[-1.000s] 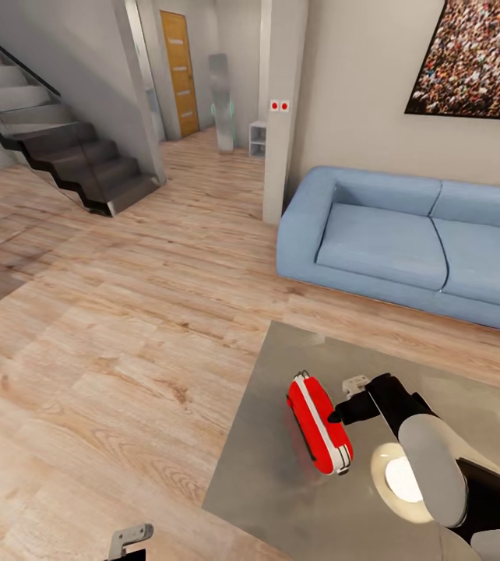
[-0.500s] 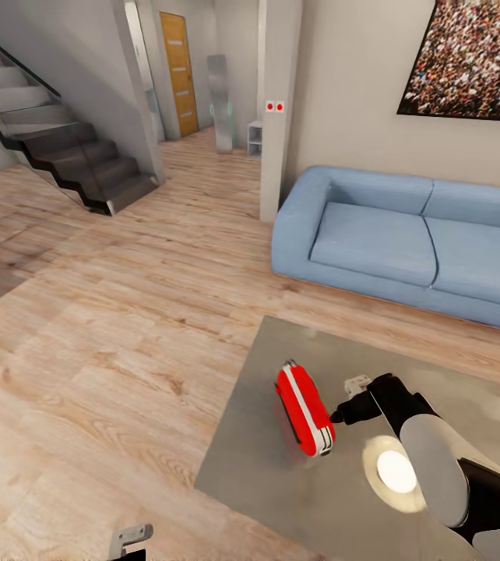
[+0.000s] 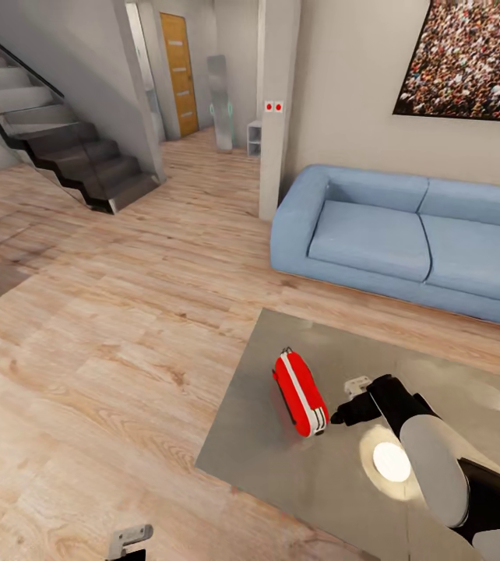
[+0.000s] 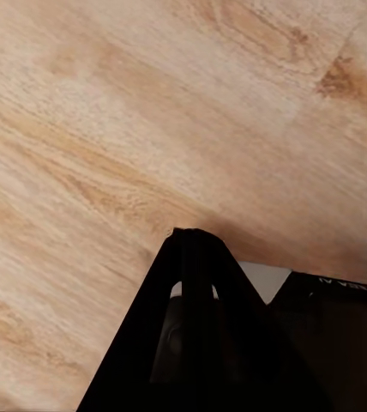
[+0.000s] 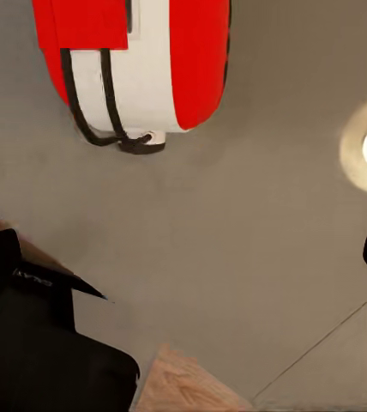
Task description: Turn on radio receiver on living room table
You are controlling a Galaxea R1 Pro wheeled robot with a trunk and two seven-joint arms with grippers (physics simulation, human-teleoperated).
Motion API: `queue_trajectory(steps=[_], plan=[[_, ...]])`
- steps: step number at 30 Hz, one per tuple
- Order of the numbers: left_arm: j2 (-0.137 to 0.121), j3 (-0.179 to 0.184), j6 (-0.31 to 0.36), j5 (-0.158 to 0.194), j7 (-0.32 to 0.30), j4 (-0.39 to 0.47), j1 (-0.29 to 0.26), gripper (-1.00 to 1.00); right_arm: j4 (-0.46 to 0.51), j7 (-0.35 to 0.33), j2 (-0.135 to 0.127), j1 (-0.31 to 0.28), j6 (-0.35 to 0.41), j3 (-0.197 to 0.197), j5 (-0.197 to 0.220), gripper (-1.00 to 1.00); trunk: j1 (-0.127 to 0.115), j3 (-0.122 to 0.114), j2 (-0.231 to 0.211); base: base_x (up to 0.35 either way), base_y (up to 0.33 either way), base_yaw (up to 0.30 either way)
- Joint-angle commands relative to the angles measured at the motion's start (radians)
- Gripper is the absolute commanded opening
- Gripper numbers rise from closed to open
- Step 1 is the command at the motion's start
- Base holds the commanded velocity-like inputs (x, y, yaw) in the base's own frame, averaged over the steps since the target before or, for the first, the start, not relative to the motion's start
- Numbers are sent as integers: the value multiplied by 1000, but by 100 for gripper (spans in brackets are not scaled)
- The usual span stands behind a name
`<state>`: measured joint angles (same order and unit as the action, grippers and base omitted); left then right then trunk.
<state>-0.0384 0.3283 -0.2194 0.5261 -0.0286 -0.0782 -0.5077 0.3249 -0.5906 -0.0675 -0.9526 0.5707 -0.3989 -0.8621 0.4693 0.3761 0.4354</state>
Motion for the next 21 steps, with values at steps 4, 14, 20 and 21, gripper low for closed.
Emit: queue_trajectory(steps=[4,14,20,21], plan=[[0,0,0,0,0,0,0,-100,-8,1,0,0,0,0,0,100,-15,-13,-28,-330,0,0],[1,0,0,0,-1,0,0,-100,-27,7,0,0,-1,0,0,100,-19,-16,-35,-213,0,0],[2,0,0,0,-2,0,1,-100,-77,58,0,0,-24,0,0,100,-19,-16,-35,-200,94,0],[2,0,0,0,-2,0,1,-100,-88,66,0,0,-36,0,1,100,-19,-16,-35,-265,145,0]])
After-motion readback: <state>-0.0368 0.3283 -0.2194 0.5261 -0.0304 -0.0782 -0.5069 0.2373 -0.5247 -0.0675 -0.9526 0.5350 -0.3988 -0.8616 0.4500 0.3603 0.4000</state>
